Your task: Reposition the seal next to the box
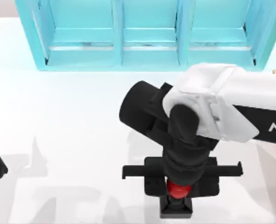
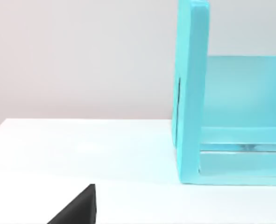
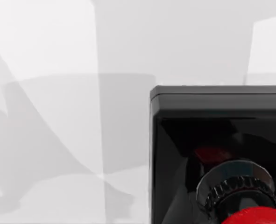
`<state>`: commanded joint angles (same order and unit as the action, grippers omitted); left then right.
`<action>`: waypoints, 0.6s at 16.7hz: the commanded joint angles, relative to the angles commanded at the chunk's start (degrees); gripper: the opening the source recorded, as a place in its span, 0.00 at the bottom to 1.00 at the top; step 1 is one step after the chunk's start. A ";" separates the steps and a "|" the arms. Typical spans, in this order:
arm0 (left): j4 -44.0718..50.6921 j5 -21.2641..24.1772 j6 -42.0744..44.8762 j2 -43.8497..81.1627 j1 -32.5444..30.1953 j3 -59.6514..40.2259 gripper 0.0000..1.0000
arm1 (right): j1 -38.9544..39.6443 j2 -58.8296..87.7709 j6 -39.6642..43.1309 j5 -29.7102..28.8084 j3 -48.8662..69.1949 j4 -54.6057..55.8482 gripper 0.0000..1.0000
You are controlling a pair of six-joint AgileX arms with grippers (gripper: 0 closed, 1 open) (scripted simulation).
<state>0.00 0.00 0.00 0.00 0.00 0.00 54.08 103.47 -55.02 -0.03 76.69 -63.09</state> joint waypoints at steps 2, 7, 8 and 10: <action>0.00 0.00 0.00 0.00 0.00 0.00 1.00 | 0.05 0.28 -0.07 0.03 -0.11 0.14 0.00; 0.00 0.00 0.00 0.00 0.00 0.00 1.00 | -4.06 5.10 4.11 0.02 8.85 -4.95 0.00; 0.00 0.00 0.00 0.00 0.00 0.00 1.00 | -5.62 6.81 5.62 0.03 12.29 -6.78 0.00; 0.00 0.00 0.00 0.00 0.00 0.00 1.00 | -9.29 10.76 9.20 0.01 20.38 -11.02 0.00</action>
<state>0.00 0.00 0.00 0.00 0.00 0.00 44.79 114.23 -45.82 -0.03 97.07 -74.12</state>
